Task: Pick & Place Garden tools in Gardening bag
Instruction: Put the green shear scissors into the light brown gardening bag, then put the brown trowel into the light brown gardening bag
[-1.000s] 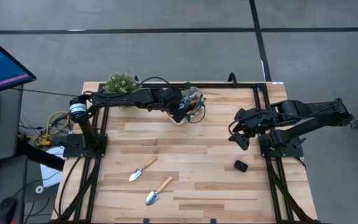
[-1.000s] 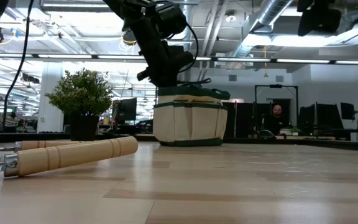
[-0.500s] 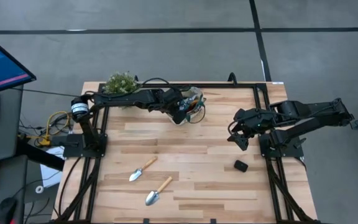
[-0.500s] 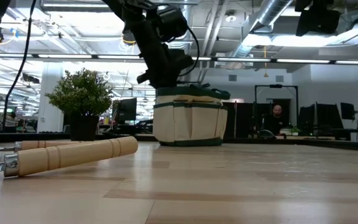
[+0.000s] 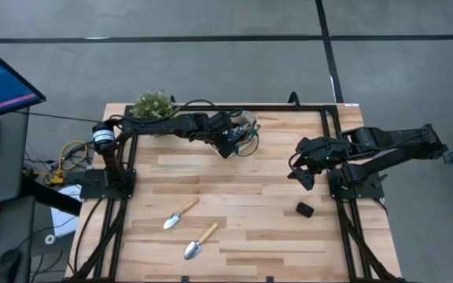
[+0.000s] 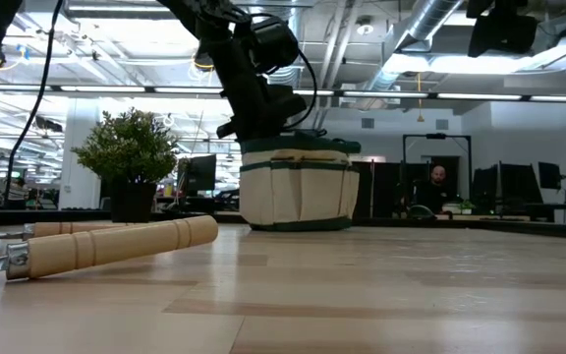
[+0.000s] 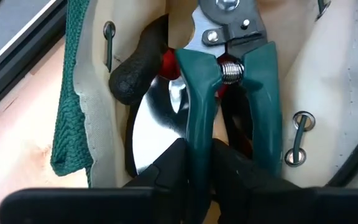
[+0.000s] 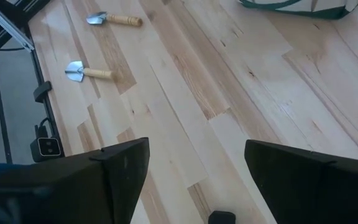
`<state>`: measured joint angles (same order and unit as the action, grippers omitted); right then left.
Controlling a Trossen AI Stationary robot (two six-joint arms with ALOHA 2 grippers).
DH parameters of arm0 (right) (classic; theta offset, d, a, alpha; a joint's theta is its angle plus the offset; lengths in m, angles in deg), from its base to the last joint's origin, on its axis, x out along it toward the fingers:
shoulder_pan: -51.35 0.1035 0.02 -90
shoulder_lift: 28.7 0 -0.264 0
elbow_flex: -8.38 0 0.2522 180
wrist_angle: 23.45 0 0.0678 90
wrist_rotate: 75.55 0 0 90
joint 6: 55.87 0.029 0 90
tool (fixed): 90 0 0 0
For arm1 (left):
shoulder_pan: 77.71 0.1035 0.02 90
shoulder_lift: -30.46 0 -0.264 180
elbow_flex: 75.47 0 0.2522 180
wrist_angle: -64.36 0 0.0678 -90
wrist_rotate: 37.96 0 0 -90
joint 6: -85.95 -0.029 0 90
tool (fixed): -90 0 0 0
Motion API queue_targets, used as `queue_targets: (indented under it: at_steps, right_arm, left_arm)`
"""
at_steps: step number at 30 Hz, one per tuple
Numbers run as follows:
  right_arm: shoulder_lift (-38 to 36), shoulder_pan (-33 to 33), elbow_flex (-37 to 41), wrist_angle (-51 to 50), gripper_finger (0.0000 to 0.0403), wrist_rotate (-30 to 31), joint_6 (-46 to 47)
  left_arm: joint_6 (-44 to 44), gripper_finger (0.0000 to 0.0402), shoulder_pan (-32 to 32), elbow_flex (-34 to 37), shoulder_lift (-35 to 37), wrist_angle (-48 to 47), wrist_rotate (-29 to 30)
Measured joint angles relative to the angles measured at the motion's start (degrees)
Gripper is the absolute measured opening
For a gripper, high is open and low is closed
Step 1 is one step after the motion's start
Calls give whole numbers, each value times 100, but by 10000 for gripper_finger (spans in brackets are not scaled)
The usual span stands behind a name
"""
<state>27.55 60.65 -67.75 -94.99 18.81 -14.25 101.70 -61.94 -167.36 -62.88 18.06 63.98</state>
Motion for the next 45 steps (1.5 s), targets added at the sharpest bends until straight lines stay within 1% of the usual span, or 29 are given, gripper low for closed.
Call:
queue_targets:
  at_steps: [4, 8, 11, 17, 21, 25, 28, 32, 36, 40, 45]
  right_arm:
    - [0, 0, 0, 0, 256, 0, -1]
    - [0, 0, 0, -2, 256, 0, -15]
    - [0, 0, 0, 0, 256, -2, -17]
    - [-2, -1, -2, -2, 256, -2, -17]
    - [-2, 2, -3, 0, 256, -2, -134]
    - [-1, 2, -3, 0, 256, -2, -171]
    - [0, 2, -3, 7, 256, -2, -259]
    - [-2, 2, -2, 11, 256, -2, -262]
    - [-1, 2, -4, 15, 256, -3, -230]
    - [0, 2, -2, 26, 256, -4, -165]
    - [-2, 2, -4, 103, 256, -4, -152]
  left_arm:
    - [-28, 84, -2, 0, 0, 13, -4]
    - [-72, 110, -11, 0, 35, 28, -119]
    - [-91, 138, -11, -1, 67, 91, -152]
    - [-650, 209, -11, 0, 288, 388, -250]
    - [-693, 253, -13, 0, 593, 535, -251]
    - [-641, 279, -90, 2, 1172, 552, -250]
    - [-521, 279, -287, 0, 1754, 436, -95]
    - [-259, 263, -737, 0, 2493, 122, 145]
    - [388, 244, -1426, -2, 3047, -711, 69]
    - [1178, 229, -2212, -2, 3267, -1699, 8]
    - [1835, 215, -2956, 22, 3094, -2591, 263]
